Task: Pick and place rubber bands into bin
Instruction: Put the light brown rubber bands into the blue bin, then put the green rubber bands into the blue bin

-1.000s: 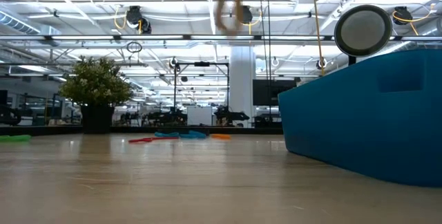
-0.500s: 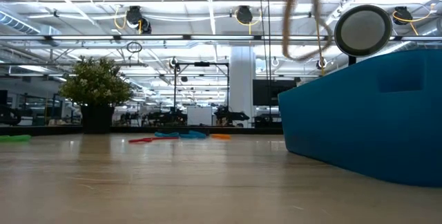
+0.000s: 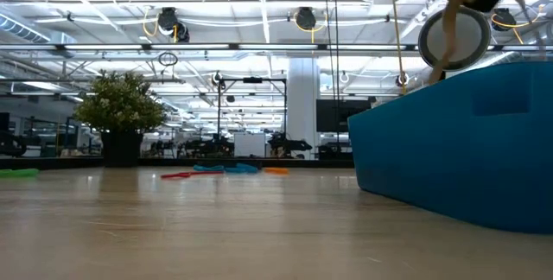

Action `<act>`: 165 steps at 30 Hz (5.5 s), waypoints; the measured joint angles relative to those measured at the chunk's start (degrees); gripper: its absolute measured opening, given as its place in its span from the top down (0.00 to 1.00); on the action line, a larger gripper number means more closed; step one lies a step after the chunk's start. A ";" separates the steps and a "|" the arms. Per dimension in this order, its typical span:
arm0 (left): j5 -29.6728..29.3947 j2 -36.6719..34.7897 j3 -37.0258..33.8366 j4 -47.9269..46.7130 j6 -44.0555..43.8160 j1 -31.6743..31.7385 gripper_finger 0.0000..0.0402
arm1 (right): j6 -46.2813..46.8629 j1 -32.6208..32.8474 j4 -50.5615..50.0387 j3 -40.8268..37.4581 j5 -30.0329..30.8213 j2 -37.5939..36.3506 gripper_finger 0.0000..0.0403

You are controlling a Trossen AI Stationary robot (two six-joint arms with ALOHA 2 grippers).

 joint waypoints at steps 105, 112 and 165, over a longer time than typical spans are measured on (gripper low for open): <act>6.75 0.07 -36.97 -15.88 -37.30 -0.85 0.53 | -13.21 -26.91 64.76 -19.58 -8.86 -9.19 0.54; 6.99 0.02 -40.86 -12.98 -38.09 -0.81 0.53 | -12.29 -26.92 64.98 -19.58 -8.88 -8.82 0.54; 8.28 0.00 -49.41 -1.32 -29.52 -0.85 0.85 | -11.90 -26.90 67.95 -19.58 -8.88 -8.82 0.55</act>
